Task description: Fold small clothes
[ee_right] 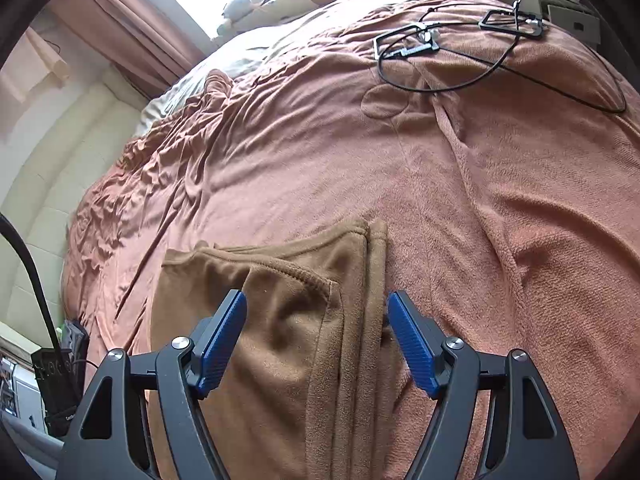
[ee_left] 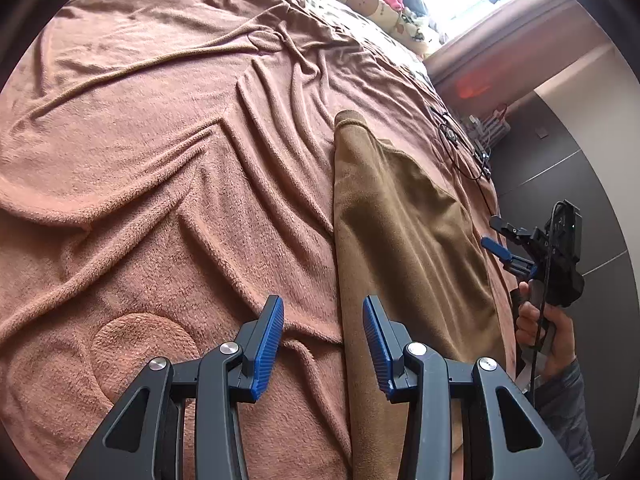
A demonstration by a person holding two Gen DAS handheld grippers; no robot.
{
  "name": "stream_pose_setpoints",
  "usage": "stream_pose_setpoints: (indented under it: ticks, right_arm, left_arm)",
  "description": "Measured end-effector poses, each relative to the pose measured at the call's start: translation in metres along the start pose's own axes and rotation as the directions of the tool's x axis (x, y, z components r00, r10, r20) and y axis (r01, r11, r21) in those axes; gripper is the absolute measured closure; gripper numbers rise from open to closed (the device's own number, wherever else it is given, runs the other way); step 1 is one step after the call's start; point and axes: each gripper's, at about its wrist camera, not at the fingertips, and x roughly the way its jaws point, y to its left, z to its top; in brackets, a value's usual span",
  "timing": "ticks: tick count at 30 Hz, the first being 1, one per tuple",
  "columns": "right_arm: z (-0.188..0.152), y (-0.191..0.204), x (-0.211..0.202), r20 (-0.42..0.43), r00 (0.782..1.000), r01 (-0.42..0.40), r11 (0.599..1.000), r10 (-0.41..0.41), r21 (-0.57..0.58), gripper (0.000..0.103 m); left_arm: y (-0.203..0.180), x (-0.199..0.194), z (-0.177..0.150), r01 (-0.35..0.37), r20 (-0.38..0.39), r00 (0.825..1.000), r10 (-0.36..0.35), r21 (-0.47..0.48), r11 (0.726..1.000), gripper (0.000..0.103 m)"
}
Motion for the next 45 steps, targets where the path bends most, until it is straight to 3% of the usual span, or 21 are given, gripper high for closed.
stream_pose_setpoints:
  ticks: [7,14,30,32,33,45]
  right_arm:
    - [0.009,-0.004,0.013,-0.013,0.999,-0.046,0.999,0.046,0.017,0.031]
    - [0.012,0.001,0.030,-0.053,0.997,-0.050,0.999,0.050,-0.001,0.051]
    - [0.015,-0.004,0.054,-0.132,0.990,-0.051,0.998,0.055,0.039,0.052]
    - [0.017,-0.009,0.054,-0.132,0.990,-0.040,0.996,0.050,0.075,0.067]
    - [0.018,-0.012,0.052,-0.135,0.990,-0.028,0.995,0.040,0.094,0.069]
    - [0.014,-0.003,0.041,-0.196,0.981,0.013,0.997,0.002,0.072,0.069]
  left_arm:
    - [0.000,0.001,-0.001,-0.008,-0.002,1.000,0.008,0.004,1.000,0.061]
    - [-0.007,0.005,-0.001,-0.017,-0.005,1.000,0.017,0.035,0.999,0.061]
    - [-0.014,0.011,0.003,-0.060,-0.021,0.998,0.061,0.044,0.997,0.061]
    - [-0.015,0.011,0.004,-0.071,-0.023,0.997,0.072,0.048,0.996,0.061]
    - [-0.015,0.010,0.005,-0.077,-0.024,0.997,0.078,0.053,0.996,0.061]
    - [-0.015,0.014,0.004,-0.107,-0.033,0.993,0.109,0.065,0.992,0.061]
